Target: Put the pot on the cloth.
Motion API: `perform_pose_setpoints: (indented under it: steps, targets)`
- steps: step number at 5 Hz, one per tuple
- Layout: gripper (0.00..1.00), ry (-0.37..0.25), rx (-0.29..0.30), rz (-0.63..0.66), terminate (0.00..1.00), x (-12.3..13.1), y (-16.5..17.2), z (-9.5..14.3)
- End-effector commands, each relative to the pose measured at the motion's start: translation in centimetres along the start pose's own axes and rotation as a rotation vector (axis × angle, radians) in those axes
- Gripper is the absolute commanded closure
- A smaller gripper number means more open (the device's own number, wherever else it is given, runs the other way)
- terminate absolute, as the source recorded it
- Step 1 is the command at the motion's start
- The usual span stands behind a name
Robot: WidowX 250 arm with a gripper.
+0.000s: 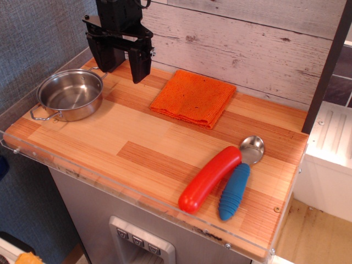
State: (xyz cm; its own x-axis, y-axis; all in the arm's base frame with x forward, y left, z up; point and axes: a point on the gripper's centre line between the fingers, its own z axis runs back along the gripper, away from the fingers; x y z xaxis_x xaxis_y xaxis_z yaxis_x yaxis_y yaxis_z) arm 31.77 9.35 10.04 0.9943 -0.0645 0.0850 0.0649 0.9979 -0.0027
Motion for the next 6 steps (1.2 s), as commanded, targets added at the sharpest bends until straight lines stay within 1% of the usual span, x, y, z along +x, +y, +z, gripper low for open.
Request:
perform_pose_setpoints:
  steps: [1,2,3,4,5,6]
  targets:
    - [0.0,0.0,0.0,0.0,0.0,0.0,0.0,0.0]
    - [0.0,0.004,-0.006,0.037,0.0,-0.6,2.6,-0.9]
    - [0.0,0.041,0.055,0.067,0.0,-1.7,5.6,-2.1]
    - [0.0,0.076,0.091,0.077,0.0,-2.3,7.1,-3.8]
    - [0.0,0.091,0.107,0.066,0.0,-2.1,7.1,-5.6]
    - [0.0,0.078,0.114,0.03,0.0,-1.6,6.6,-7.4]
